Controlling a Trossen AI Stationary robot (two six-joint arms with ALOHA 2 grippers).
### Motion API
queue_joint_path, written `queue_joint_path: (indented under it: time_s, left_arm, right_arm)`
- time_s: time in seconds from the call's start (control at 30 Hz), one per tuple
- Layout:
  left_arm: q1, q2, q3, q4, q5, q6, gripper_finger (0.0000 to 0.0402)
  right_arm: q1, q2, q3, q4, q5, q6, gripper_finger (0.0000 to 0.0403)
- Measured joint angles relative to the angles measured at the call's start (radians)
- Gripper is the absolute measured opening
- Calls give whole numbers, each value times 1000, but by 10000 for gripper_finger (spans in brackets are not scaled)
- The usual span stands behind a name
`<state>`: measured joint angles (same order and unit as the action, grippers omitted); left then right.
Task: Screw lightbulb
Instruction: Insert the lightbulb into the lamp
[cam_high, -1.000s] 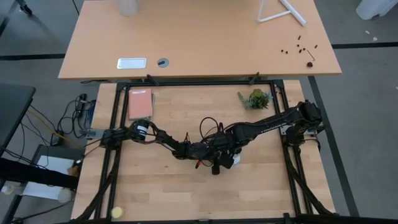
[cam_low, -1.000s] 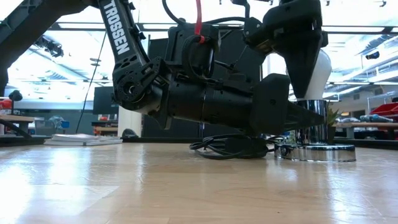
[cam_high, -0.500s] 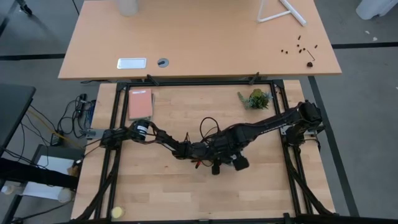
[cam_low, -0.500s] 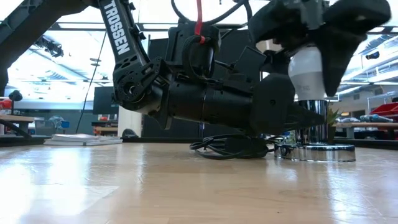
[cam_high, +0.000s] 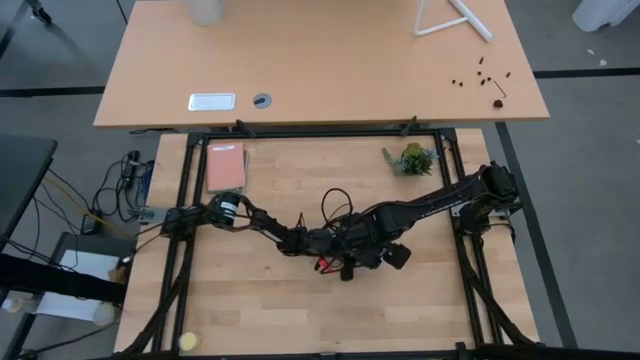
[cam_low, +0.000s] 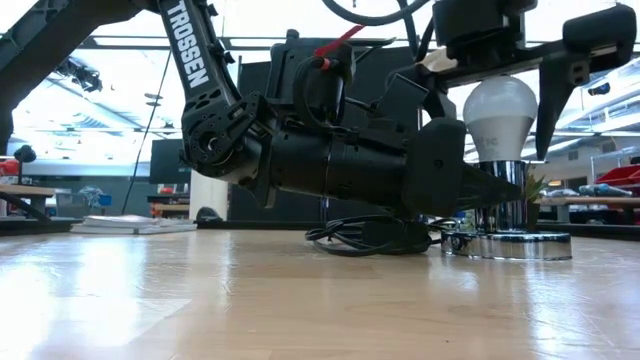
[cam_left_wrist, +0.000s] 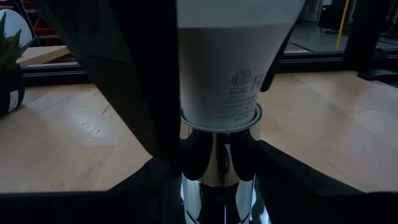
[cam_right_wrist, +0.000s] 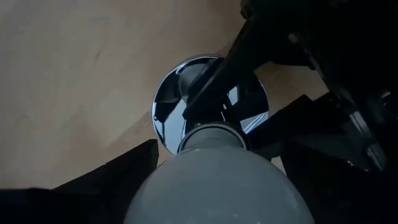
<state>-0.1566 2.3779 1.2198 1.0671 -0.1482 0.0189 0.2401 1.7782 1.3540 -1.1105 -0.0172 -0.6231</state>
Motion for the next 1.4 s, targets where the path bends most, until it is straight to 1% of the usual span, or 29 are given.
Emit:
queue_joint_path:
  time_s: [0.1,0.17,0.3,0.4,0.43,0.53,0.6,0.67,0.83,1.1,1.3,1.4]
  left_arm:
    - [0,0,0,-1,-1,0,178]
    - [0,0,0,-1,-1,0,178]
    - [0,0,0,-2,-3,0,178]
    - [0,0,-1,-2,-6,0,178]
    - [0,0,-1,-2,-6,0,178]
    - [0,0,-1,-3,-5,0,178]
    - [0,0,-1,-3,2,2,178]
    - [0,0,-1,-3,3,3,178]
    - [0,0,-1,-3,2,5,178]
    - [0,0,0,-3,3,4,178]
    - [0,0,0,-3,3,4,178]
    - [0,0,0,-4,2,4,178]
  right_arm:
    - [0,0,0,9,11,-30,341]
    - [0,0,0,12,13,-43,328]
    - [1,0,-1,10,11,-59,287]
    - [1,0,-2,10,9,-49,251]
    - [1,1,-2,10,7,-42,245]
    - [1,1,-2,12,1,-23,244]
    - [1,1,-2,13,1,22,244]
    - [1,1,-2,15,0,92,246]
    - [0,1,-2,28,-2,327,267]
    - [-1,1,-1,30,0,742,251]
    - [-3,2,-1,30,3,1063,265]
    - [-9,2,-1,31,1,1214,265]
